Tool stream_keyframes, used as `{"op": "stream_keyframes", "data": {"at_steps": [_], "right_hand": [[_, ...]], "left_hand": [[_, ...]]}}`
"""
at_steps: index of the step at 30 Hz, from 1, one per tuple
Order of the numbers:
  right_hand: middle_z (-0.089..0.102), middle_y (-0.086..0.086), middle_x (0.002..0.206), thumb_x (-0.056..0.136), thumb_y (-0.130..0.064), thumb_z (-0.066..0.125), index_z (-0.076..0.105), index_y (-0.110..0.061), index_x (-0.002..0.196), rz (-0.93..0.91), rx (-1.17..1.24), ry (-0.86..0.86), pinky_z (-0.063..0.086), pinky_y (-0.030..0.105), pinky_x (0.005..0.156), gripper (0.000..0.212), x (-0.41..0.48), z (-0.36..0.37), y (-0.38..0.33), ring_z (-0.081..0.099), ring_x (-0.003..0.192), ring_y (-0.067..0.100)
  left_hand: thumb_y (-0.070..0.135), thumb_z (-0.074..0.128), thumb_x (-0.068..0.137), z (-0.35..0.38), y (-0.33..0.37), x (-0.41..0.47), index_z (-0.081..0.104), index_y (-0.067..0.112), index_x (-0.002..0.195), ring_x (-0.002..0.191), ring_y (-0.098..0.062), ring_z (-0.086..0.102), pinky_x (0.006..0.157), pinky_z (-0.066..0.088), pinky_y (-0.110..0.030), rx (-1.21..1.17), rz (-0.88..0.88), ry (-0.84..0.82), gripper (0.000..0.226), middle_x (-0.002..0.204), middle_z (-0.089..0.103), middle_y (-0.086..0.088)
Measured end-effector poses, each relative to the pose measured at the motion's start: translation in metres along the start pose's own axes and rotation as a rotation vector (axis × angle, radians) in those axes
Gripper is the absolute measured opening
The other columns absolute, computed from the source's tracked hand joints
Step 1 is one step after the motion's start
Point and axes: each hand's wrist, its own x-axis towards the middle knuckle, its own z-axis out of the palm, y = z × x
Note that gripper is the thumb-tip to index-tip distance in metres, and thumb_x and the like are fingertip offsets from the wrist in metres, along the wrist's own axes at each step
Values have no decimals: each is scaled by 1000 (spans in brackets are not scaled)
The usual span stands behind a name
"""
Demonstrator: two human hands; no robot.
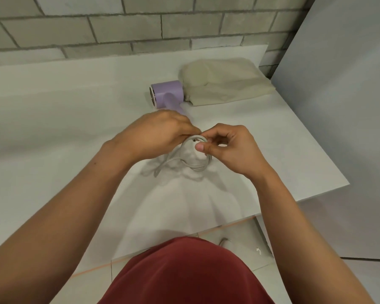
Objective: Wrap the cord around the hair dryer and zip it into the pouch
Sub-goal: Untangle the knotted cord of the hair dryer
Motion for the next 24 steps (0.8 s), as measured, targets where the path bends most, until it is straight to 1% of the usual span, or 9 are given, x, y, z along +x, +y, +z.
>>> {"op": "stream_keyframes", "data": {"at_steps": [2,4,8,11,15,18,20,22,24], "right_hand": [[75,11,89,84,-17,88,81,-17,96,19,25,17,57,45,82,14,0,-2,-1,68,83,37],[71,15,87,84,-16,88,81,-17,94,55,86,28,57,50,78,13,0,-6,-3,67,81,44],[70,17,84,85,-14,86,79,-11,95,74,115,43,56,53,75,13,2,-12,-4,73,78,39],[73,12,81,86,-15,86,80,-13,94,93,90,37,55,53,73,11,1,-17,-2,72,78,43],[76,9,80,86,-14,86,81,-13,94,93,68,18,58,50,83,9,4,-16,-4,72,81,41],[77,7,78,87,-15,85,81,-14,93,82,28,-7,57,50,81,7,5,-14,-5,71,80,41],[77,8,78,87,-16,85,81,-14,92,79,30,-10,57,52,80,7,5,-14,-6,70,80,42],[77,7,79,86,-16,85,81,-15,93,68,29,-11,58,52,80,7,6,-15,-6,70,80,42],[77,3,80,86,-15,86,81,-16,93,54,28,-13,59,50,82,9,6,-16,-7,71,80,38]], "left_hand": [[44,35,98,-2,1,2,73,35,117,104,-26,67,74,56,-48,16,-117,12,43,113,75,11],[47,37,99,1,0,4,71,37,121,102,-33,68,74,55,-47,30,-195,88,42,117,74,9],[45,39,102,4,-9,4,68,32,123,93,-42,68,71,55,-48,52,-370,284,38,111,76,-3],[36,46,105,-2,-17,-3,69,29,120,91,-39,67,71,55,-48,17,-481,394,28,104,76,-2],[31,47,106,0,-26,-7,70,24,116,91,-38,63,73,54,-50,3,-581,324,26,98,73,-4],[18,53,103,3,-23,-6,64,20,134,118,-37,61,95,51,-49,-70,-507,272,34,132,66,-7],[10,61,97,1,-16,-4,57,16,144,132,-33,52,108,41,-43,-38,-301,255,48,147,55,-10],[13,62,94,1,-10,3,61,14,141,132,-32,51,109,41,-43,33,-68,170,47,145,57,-12],[22,52,97,-1,-1,10,71,17,128,117,-31,62,97,53,-47,41,14,60,36,128,70,-5]]}}
